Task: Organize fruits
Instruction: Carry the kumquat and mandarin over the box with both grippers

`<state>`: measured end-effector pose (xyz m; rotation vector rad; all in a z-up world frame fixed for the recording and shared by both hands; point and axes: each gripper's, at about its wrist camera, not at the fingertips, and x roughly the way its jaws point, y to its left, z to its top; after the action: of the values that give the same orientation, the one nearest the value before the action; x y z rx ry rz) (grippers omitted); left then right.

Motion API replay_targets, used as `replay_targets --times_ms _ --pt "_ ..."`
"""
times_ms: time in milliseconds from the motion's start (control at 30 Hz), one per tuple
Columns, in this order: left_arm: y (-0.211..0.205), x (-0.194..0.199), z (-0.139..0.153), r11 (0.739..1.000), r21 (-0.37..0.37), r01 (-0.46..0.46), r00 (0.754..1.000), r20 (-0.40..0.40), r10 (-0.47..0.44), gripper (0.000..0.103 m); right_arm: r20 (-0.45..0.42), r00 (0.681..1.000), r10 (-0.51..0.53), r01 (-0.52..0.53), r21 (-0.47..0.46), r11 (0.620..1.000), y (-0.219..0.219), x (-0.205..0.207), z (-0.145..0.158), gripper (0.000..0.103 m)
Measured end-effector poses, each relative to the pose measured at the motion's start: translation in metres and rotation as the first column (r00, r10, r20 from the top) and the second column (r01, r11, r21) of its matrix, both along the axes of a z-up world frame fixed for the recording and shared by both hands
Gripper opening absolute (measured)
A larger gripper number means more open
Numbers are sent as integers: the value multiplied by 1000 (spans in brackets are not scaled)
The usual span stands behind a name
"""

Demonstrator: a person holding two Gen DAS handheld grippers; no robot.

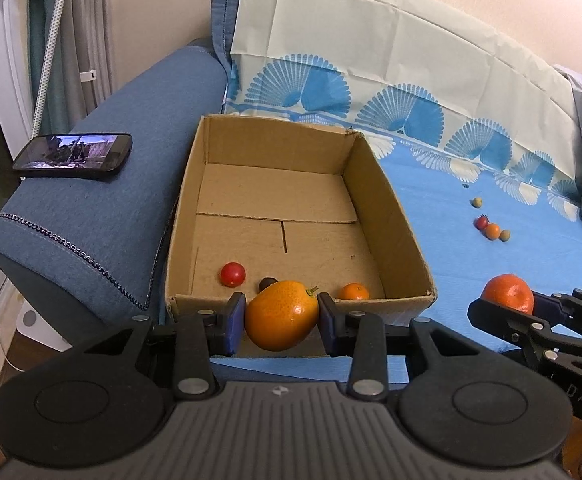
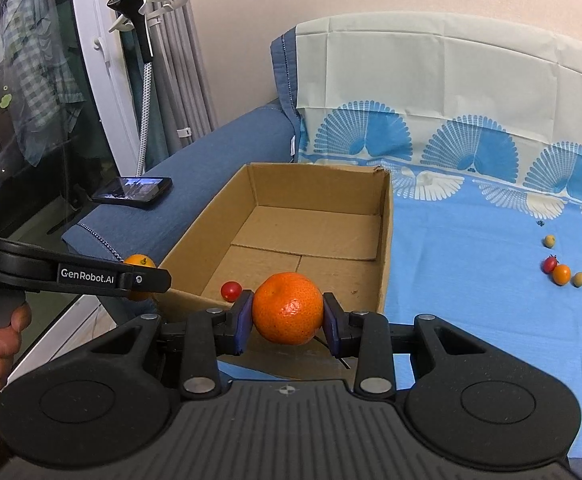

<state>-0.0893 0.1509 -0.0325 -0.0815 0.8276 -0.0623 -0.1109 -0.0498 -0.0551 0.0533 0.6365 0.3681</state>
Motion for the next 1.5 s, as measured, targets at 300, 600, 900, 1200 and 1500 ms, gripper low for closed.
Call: replay_targets --times_ms 300,600,900,1200,1500 --pt "1 7 2 1000 -8 -6 1000 1 6 42 -3 1000 -4 4 4 1000 0 2 -1 37" --pt "3 30 5 999 -17 -29 999 11 30 42 -2 1000 -19 19 18 1000 2 18 -2 37" --pt "2 59 -1 999 -9 -40 999 5 40 42 -13 1000 -17 17 15 1000 6 43 -9 37" --pt "2 93 -16 999 9 -49 999 -14 50 42 -40 999 -18 18 -1 1000 11 75 -25 37" --pt "5 124 -41 998 26 -64 996 -53 66 42 -68 998 -10 8 -18 1000 17 106 -44 37"
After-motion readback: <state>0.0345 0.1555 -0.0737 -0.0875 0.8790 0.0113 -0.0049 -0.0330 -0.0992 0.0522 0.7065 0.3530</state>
